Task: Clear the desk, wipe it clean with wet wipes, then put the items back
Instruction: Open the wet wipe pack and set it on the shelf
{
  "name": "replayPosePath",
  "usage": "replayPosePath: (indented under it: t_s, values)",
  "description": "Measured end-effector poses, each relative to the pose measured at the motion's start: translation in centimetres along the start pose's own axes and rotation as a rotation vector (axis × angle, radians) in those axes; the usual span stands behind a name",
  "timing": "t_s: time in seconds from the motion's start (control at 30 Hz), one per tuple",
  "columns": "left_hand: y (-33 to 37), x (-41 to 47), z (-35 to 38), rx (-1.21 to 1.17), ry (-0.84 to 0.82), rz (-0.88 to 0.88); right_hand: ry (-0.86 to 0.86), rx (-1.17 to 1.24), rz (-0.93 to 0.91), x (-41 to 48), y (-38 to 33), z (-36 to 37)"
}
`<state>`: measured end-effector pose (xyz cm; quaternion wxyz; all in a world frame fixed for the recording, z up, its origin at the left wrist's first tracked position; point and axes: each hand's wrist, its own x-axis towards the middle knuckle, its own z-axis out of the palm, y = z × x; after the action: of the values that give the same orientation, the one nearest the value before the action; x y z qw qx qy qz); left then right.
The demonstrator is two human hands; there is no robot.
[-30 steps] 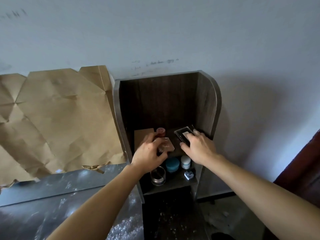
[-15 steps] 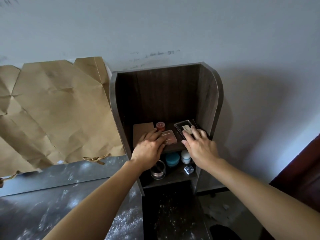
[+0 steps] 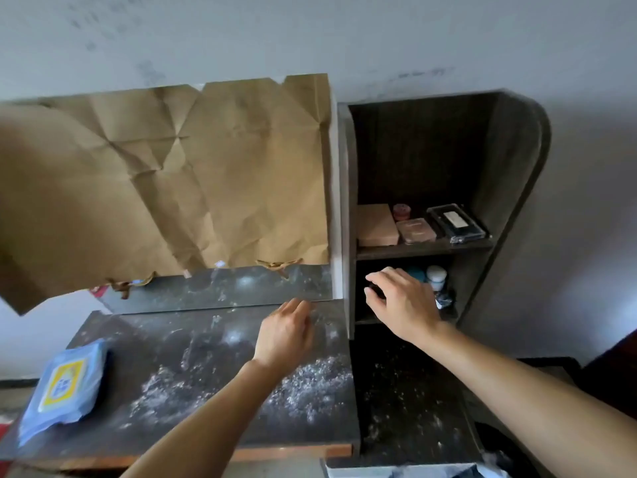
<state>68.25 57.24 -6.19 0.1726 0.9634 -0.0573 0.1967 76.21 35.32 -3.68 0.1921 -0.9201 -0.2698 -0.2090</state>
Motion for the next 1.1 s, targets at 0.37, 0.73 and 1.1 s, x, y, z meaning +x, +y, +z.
replayPosePath:
  t_s: [0.37, 0.73, 1.1]
  values:
    - [-17.9, -21.7, -11.2, 0.117, -0.142, -0.57, -0.419, 0.12, -0.145, -2.4, -23.5, 12.3]
    - [-31.2, -28.1, -14.6, 0.044, -0.08, -1.028, -0.673, 0.112, -0.366, 4.0, -38.2, 25.0]
    - [-43.9, -25.1, -12.1, -0.172, -0.005, -1.497, -0.859, 0.094, -0.493, 13.1, -48.6, 39.8]
